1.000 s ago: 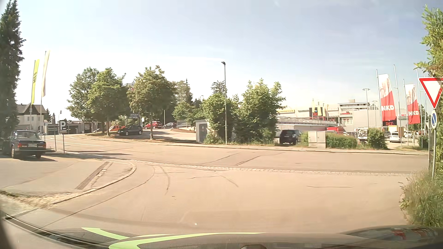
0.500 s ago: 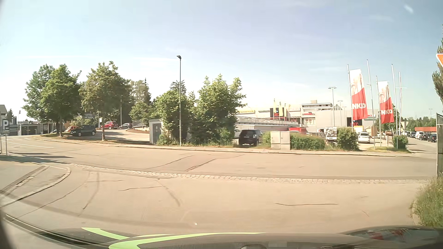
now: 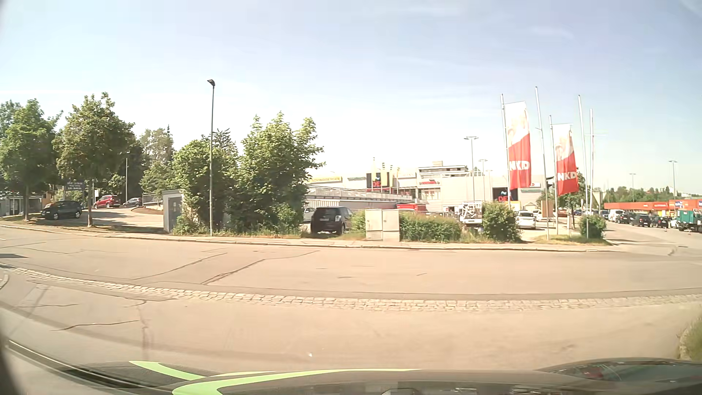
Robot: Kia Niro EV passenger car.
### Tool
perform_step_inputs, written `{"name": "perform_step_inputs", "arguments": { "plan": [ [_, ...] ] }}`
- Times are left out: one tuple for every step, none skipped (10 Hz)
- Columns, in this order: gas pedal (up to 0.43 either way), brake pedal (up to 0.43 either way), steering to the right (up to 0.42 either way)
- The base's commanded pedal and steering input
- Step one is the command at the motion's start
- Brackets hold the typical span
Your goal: Follow the waypoints while adhering to traffic rules and regulations
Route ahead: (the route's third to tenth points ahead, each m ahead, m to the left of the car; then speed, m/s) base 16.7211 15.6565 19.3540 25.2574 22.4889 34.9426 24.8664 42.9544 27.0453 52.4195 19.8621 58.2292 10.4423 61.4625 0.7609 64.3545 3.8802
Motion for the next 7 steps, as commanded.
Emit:
{"name": "perform_step_inputs", "arguments": {
  "plan": [
    [0.0,0.232,0.253],
    [0.0,0.238,0.23],
    [0.0,0.238,0.197],
    [0.0,0.238,0.158],
    [0.0,0.238,0.122],
    [0.0,0.244,0.095],
    [0.0,0.244,0.071]
  ]
}}
